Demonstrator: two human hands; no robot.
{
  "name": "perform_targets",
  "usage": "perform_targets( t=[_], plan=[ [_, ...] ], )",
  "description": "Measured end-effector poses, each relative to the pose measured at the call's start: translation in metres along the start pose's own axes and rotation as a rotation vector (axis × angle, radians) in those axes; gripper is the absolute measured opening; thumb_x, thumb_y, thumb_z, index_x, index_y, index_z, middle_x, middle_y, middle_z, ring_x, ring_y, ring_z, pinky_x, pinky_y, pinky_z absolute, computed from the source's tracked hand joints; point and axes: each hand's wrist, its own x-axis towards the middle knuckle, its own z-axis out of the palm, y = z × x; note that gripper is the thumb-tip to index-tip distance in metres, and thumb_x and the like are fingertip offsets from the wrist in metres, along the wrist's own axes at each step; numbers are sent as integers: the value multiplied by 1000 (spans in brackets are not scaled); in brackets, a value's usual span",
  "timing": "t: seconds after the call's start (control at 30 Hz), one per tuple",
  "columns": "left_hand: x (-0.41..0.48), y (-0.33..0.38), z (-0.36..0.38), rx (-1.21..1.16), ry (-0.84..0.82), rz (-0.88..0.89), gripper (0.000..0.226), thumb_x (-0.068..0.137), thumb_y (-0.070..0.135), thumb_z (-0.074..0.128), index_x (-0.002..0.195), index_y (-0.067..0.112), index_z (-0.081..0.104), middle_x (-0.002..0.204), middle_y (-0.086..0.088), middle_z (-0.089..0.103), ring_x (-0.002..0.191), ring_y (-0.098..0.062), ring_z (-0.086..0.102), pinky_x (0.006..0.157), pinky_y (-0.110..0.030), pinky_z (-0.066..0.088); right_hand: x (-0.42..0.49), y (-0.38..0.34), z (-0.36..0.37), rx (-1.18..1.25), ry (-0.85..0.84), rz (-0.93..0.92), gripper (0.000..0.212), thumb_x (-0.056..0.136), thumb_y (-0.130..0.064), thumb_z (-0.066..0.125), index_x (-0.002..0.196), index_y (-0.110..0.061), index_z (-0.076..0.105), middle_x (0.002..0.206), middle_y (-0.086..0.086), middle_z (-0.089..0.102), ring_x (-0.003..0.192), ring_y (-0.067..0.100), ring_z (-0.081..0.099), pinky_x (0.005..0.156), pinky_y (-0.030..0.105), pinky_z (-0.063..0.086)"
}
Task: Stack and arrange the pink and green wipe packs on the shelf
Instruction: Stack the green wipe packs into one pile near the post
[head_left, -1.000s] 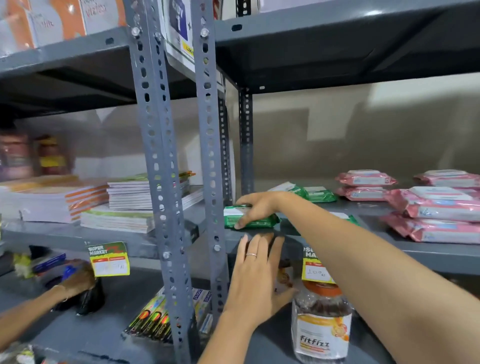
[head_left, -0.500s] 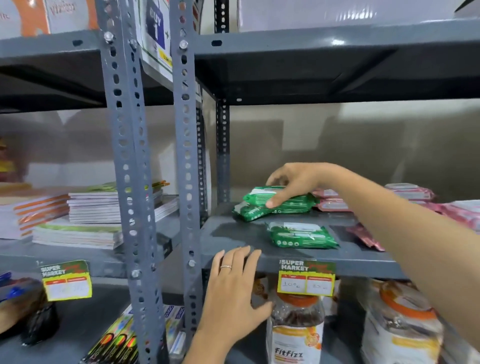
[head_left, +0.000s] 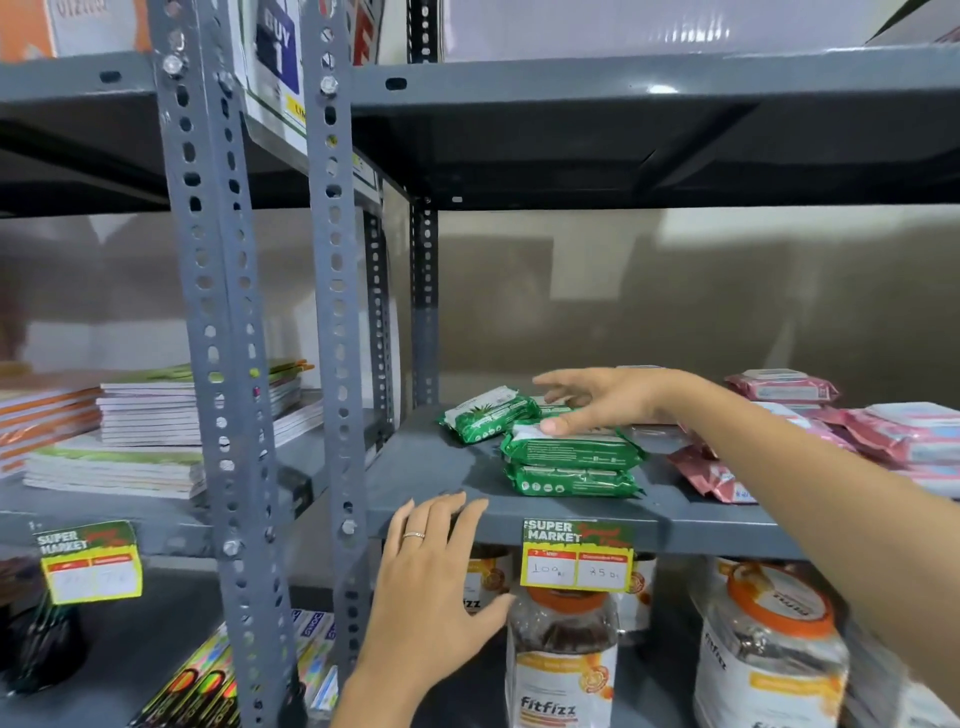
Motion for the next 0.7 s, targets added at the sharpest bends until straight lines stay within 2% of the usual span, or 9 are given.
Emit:
perform_targets(
  t=[0.07,0.2,0.27,0.33,0.4,0.47,0.57,0.63,0.7],
  plan=[
    [0,1,1,6,-1,-10,80,70,69,55,135,23,46,132,3,53,124,-20,48,112,-42,19,-1,-1,-3,4,10,-33,79,80,-52,65,147,-32,30,151,-5,39,138,13,36,116,38,27],
    [0,4,-2,8,-6,-22,84,69,75,54,135,22,47,131,3,53,124,-20,47,113,-42,19,3,-3,2,-237,38,-32,42,84,-43,65,125,-34,61,140,-8,52,127,12,48,109,32,33],
    [1,6,-5,6,-5,-25,87,68,79,53,134,22,48,130,3,53,123,-19,46,113,-42,18,4,-6,6,-326,97,-29,39,82,-54,62,116,-34,67,123,-3,63,103,13,65,91,27,42],
    [1,8,-6,5,-6,-31,89,68,81,52,134,22,49,131,3,53,123,-20,46,113,-41,18,5,-9,9,-401,126,7,52,82,-66,52,114,-28,67,104,-1,66,82,12,66,80,28,43],
    [0,8,-6,10,-8,-35,89,68,81,52,134,23,49,131,3,53,123,-20,46,113,-41,17,5,-8,7,-445,118,32,72,81,-75,38,117,-20,65,112,4,67,101,20,62,93,35,45],
    [0,9,-6,21,-12,-36,88,68,81,52,133,23,49,130,3,54,122,-20,46,113,-42,19,4,-4,2,-346,80,27,68,84,-70,39,123,-20,62,131,6,61,119,24,56,104,40,40],
    [2,10,-6,21,-4,-48,87,66,82,53,131,24,51,127,4,55,120,-19,48,112,-42,20,-5,1,-1,-188,-7,-27,40,89,-47,56,127,-37,59,138,-7,55,122,15,52,103,30,36],
    [2,11,-6,22,3,-50,87,65,82,53,131,25,51,126,4,55,119,-19,50,112,-41,19,-6,1,5,-210,30,-41,40,89,-48,56,126,-36,61,137,-12,55,123,11,51,102,27,35],
    [3,11,-5,27,13,-45,87,65,82,53,131,25,50,124,4,55,118,-19,48,112,-40,19,-1,3,11,-258,115,-45,47,87,-58,51,123,-31,63,134,-8,59,121,15,54,105,32,39]
  ],
)
